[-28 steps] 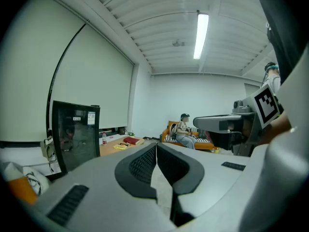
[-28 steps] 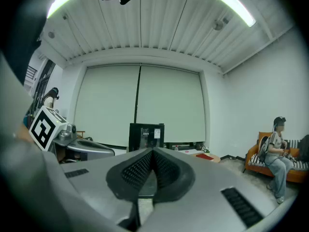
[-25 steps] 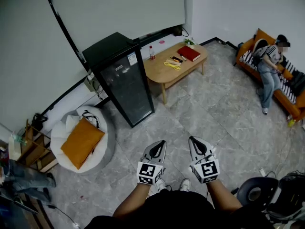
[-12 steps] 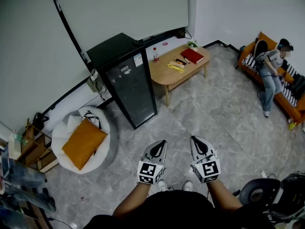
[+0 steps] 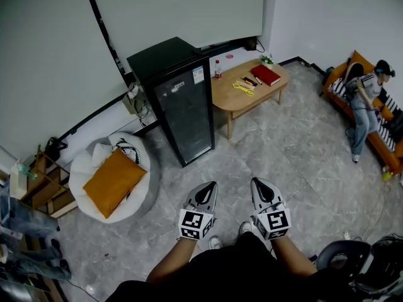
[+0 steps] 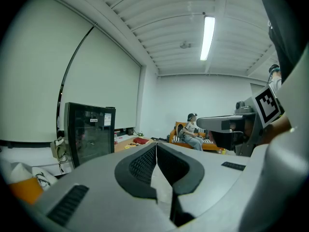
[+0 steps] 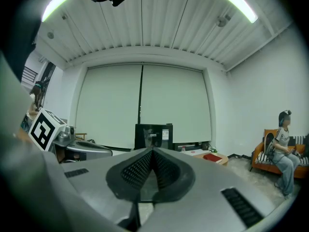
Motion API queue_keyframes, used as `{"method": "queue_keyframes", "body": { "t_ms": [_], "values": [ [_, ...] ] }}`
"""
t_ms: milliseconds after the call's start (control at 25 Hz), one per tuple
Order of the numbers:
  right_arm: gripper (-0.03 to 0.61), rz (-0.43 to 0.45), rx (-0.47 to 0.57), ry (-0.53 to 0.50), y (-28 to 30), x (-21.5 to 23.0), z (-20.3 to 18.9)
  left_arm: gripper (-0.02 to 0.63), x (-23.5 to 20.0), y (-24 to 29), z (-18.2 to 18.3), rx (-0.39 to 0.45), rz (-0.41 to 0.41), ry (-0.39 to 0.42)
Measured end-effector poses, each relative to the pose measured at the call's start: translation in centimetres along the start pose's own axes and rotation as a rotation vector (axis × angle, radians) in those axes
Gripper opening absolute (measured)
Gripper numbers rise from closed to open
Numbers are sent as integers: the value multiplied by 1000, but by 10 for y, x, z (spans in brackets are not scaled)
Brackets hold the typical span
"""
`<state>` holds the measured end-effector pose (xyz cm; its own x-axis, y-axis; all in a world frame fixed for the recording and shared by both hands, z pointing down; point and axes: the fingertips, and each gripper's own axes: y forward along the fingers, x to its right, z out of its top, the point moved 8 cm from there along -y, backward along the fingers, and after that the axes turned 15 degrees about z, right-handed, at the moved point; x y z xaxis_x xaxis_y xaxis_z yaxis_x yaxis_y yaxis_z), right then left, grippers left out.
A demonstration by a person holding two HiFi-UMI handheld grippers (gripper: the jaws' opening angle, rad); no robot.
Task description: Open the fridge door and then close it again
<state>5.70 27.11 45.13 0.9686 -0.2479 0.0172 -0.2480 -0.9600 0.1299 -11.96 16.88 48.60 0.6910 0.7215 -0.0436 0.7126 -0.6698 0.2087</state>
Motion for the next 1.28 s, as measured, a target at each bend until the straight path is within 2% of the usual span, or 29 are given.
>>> {"method": "queue_keyframes", "body": {
  "t_ms": [320,600,1080,1280],
  "values": [
    [18,38,25,10,33,31,6,23,-11,34,6,-6,35,19],
    [18,88,57,71,74,84,17,23,-22,83,29,3,80,32],
    [18,160,3,-2,130,170,24,23,-26,160,44,-13,202,16],
    [18,197,-13,-1,147,197,22,23,-25,183,49,-14,251,8]
  ]
}}
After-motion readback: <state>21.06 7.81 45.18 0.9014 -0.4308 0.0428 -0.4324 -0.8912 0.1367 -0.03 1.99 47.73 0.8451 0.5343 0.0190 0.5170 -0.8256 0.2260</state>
